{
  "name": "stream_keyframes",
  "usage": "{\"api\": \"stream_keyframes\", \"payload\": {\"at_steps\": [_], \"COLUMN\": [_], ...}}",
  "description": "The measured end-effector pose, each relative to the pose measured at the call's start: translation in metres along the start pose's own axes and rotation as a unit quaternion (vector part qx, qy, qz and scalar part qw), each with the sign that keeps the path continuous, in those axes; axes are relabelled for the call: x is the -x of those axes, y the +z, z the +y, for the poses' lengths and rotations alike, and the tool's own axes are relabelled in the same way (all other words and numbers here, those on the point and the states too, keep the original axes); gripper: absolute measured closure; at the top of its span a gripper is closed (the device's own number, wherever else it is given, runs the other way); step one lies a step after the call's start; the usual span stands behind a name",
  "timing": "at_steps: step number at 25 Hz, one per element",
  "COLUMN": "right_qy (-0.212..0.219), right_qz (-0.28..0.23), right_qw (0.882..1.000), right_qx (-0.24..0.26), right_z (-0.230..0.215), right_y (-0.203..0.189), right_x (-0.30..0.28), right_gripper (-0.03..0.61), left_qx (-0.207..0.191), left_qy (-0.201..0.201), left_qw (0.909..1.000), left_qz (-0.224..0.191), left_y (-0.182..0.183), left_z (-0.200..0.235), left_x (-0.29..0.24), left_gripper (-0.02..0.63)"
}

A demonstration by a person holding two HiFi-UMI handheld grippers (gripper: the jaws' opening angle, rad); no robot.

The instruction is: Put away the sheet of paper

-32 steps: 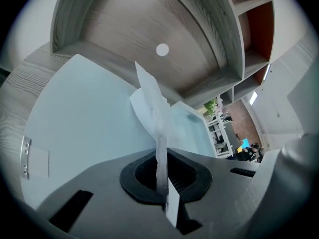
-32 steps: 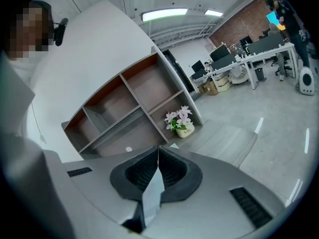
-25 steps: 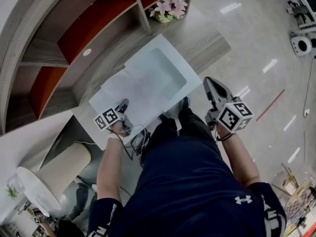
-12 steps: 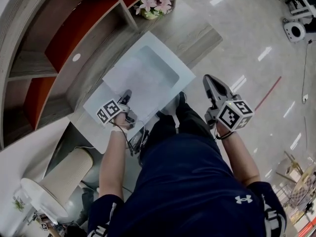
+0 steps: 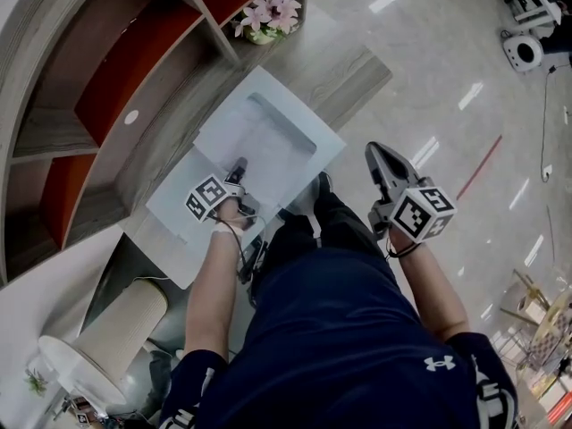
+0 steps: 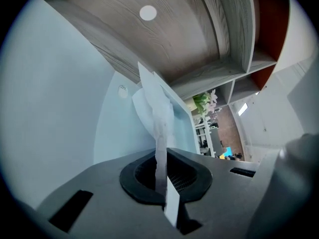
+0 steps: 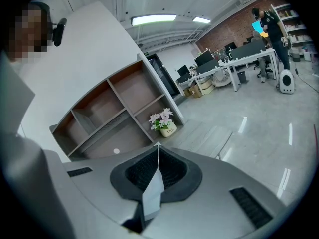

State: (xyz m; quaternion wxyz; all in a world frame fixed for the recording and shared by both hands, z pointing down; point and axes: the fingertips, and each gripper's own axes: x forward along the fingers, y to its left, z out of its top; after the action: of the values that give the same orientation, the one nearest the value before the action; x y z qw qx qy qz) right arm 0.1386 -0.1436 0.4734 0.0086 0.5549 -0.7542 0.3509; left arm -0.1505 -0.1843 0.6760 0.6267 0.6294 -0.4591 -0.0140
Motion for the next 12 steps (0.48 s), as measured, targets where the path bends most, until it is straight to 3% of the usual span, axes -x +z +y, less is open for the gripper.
{"api": "stream_keyframes", "payload": {"at_steps": [12], "right_qy": [-0.009], "right_qz": [0.001], "right_qw": [1.000], "right_qx": [-0.001], "right_z": [-0.001], "right_y": [0.002], "right_x": [0.009], "right_gripper": [0.565], "left_qx": [-0.002], "left_qy": [-0.008], "left_qw": [0.9999], "left_qz": [0.013], "left_y": [-0.011], "left_z": [-0.022], "left_x": [-0.041], "left_gripper": [0.597]}}
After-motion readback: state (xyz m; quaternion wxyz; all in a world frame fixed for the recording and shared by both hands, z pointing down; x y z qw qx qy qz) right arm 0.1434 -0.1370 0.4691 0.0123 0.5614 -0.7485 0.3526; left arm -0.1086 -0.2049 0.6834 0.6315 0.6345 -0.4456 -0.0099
